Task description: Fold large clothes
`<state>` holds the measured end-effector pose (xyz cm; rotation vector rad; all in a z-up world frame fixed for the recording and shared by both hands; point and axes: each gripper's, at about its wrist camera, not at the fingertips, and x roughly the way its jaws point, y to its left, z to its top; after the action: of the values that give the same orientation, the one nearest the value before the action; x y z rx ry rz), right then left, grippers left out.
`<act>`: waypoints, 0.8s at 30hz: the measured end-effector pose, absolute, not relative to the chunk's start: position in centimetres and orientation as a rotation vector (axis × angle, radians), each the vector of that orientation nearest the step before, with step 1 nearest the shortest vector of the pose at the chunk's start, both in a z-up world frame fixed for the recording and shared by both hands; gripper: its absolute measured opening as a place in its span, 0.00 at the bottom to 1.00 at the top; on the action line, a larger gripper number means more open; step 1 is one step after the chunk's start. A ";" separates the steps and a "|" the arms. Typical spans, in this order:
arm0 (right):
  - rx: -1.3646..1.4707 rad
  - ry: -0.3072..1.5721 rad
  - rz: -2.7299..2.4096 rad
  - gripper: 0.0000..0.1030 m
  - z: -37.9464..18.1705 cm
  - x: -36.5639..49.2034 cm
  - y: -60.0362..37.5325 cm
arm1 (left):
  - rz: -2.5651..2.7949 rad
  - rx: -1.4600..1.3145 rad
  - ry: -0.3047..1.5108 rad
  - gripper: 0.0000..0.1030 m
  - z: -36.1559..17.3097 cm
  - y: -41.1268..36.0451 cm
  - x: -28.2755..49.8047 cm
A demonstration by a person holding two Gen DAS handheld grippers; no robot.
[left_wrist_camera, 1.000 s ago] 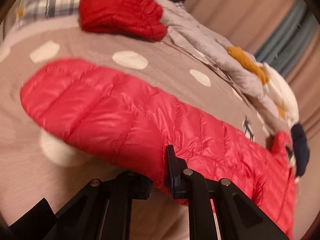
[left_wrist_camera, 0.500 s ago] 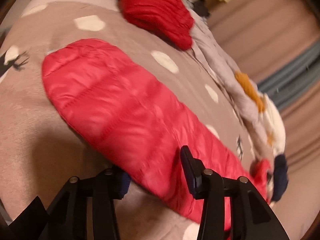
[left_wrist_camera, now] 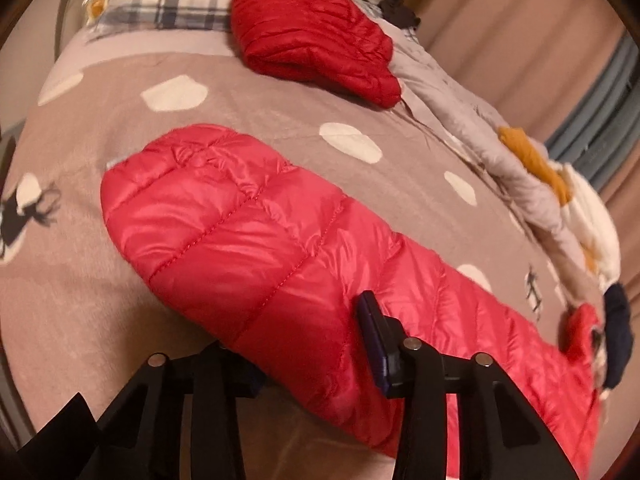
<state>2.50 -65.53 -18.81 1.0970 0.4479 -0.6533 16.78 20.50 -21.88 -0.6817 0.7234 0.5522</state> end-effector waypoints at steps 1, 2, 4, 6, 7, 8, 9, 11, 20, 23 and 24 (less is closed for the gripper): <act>1.090 0.450 -0.663 0.19 -18.6 2.7 -65.4 | 0.559 -0.672 0.723 0.39 -21.9 20.3 16.8; 1.085 0.448 -0.671 0.14 -18.3 2.7 -65.2 | 0.566 -0.673 0.719 0.38 -21.9 20.2 16.7; 1.065 0.442 -0.661 0.12 -17.4 2.8 -64.7 | 0.578 -0.688 0.710 0.37 -21.9 20.1 16.5; 1.007 0.455 -0.655 0.11 -16.0 3.0 -64.2 | 0.584 -0.684 0.708 0.35 -21.9 20.0 16.5; 0.973 0.454 -0.643 0.11 -15.0 3.1 -63.9 | 0.588 -0.675 0.712 0.35 -22.0 19.9 16.6; 0.941 0.446 -0.627 0.10 -13.8 3.4 -63.5 | 0.592 -0.665 0.713 0.35 -21.9 19.9 16.6; 0.918 0.435 -0.611 0.10 -12.8 3.5 -63.1 | 0.596 -0.657 0.714 0.35 -21.9 19.8 16.6; 0.865 0.409 -0.564 0.10 -10.2 3.9 -62.0 | 0.602 -0.639 0.717 0.35 -21.8 19.6 16.8; 0.576 0.362 -0.271 0.09 0.0 7.9 -49.7 | 0.630 -0.630 0.715 0.35 -22.0 19.4 17.4; 0.453 0.376 -0.137 0.09 1.8 9.6 -42.7 | 0.636 -0.616 0.719 0.35 -21.9 19.3 17.5; 0.406 0.391 -0.084 0.09 2.1 10.2 -40.0 | 0.633 -0.616 0.719 0.35 -22.0 19.3 17.5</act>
<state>10.22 -39.97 2.09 0.4058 0.3915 -0.0836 17.50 19.31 -21.95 -0.6164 0.7186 0.6330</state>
